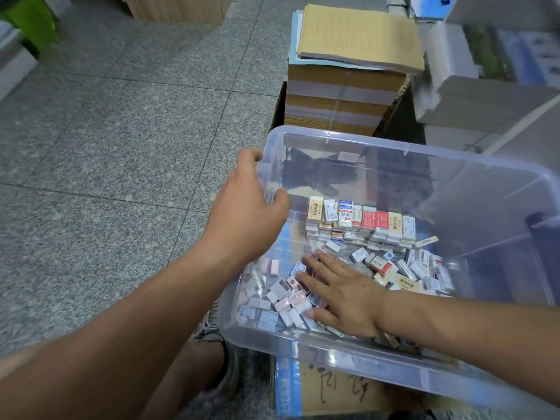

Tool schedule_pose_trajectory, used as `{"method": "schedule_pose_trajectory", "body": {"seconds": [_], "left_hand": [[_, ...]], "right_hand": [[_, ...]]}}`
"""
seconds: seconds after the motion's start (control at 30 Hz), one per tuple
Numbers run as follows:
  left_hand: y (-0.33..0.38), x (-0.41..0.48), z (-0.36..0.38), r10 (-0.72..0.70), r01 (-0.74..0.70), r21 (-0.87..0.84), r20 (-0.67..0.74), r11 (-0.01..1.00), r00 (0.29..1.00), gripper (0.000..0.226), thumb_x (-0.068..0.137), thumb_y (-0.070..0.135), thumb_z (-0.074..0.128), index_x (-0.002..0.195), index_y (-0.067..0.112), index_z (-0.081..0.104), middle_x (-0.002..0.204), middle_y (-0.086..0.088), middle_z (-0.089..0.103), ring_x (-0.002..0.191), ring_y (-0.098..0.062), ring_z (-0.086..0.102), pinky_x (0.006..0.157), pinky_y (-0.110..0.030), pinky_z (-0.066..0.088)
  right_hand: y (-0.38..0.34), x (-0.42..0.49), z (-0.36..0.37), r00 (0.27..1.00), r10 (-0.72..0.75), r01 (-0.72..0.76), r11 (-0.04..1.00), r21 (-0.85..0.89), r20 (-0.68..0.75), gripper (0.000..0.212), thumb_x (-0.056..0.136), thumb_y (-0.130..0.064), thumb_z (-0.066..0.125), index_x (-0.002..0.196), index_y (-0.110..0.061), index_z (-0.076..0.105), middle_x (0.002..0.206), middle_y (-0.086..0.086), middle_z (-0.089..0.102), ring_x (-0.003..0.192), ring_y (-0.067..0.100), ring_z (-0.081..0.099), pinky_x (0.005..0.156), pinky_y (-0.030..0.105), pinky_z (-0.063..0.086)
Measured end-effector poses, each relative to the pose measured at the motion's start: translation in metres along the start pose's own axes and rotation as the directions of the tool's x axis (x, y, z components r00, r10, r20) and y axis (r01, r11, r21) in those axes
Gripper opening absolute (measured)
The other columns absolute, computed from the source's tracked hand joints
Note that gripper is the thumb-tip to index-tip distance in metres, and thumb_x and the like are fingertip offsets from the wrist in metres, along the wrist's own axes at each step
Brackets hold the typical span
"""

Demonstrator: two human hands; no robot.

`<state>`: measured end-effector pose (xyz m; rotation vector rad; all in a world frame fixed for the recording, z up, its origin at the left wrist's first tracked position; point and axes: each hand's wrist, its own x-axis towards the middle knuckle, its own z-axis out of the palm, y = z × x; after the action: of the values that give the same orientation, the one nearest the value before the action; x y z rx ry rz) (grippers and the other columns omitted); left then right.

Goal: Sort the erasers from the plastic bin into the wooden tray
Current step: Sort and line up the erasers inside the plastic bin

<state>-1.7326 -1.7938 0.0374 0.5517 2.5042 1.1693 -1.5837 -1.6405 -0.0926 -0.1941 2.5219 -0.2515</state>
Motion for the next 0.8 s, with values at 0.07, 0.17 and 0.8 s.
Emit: {"method": "schedule_pose_trajectory", "body": {"seconds": [0.07,0.17,0.8], "left_hand": [[0.001,-0.001,-0.001,-0.005,0.005,0.002,-0.003,1.000,1.000,0.044,0.094,0.032,0.059,0.131,0.037,0.034,0.102,0.009,0.069,0.081,-0.018,0.070,0.075,-0.050,0.059],[0.001,-0.002,-0.001,-0.013,0.013,-0.027,0.009,1.000,1.000,0.043,0.096,0.029,0.060,0.130,0.036,0.036,0.101,0.011,0.068,0.078,-0.015,0.071,0.072,-0.049,0.061],[0.010,-0.005,-0.002,-0.031,0.031,0.001,0.007,1.000,0.999,0.041,0.097,0.027,0.060,0.130,0.035,0.036,0.091,0.010,0.068,0.075,-0.021,0.071,0.066,-0.046,0.060]], "right_hand": [[0.002,-0.010,-0.014,0.988,-0.009,0.020,0.997,0.071,-0.152,0.066,0.101,-0.060,0.028,0.157,-0.024,0.031,0.167,0.008,0.020,0.154,0.029,0.016,0.127,0.042,0.013],[0.015,-0.029,-0.037,0.873,0.117,-0.055,0.988,0.143,-0.473,0.041,0.098,-0.047,0.037,0.114,-0.018,0.062,0.110,0.000,0.060,0.101,0.019,0.054,0.087,0.037,0.051],[0.100,-0.044,-0.024,0.647,0.757,-0.348,0.394,0.851,-0.086,0.023,0.087,-0.042,0.077,0.096,-0.029,0.060,0.094,-0.012,0.066,0.089,0.011,0.062,0.088,0.026,0.046]]}}
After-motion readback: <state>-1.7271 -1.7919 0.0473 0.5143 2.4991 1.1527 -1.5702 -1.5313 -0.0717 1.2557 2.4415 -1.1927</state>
